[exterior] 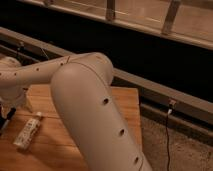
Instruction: Place the bottle in the ceramic bowl
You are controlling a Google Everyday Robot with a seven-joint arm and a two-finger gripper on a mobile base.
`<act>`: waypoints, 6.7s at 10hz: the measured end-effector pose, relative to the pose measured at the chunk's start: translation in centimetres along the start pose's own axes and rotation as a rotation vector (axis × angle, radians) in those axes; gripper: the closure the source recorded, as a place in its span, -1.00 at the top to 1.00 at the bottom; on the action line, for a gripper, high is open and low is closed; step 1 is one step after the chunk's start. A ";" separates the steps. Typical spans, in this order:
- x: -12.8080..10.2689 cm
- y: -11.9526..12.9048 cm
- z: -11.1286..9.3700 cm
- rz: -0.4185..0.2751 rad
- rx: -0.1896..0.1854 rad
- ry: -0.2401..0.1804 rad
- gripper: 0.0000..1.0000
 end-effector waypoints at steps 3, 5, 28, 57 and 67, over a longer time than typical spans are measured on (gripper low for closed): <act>-0.2 -1.9 1.9 0.077 0.010 0.020 0.30; 0.1 -3.0 3.8 0.119 0.018 0.025 0.30; 0.1 -4.3 8.7 0.224 -0.109 0.145 0.30; 0.2 -10.6 -3.6 0.168 -0.254 -0.195 -1.00; -0.8 -16.3 -3.7 0.255 -0.214 -0.194 -1.00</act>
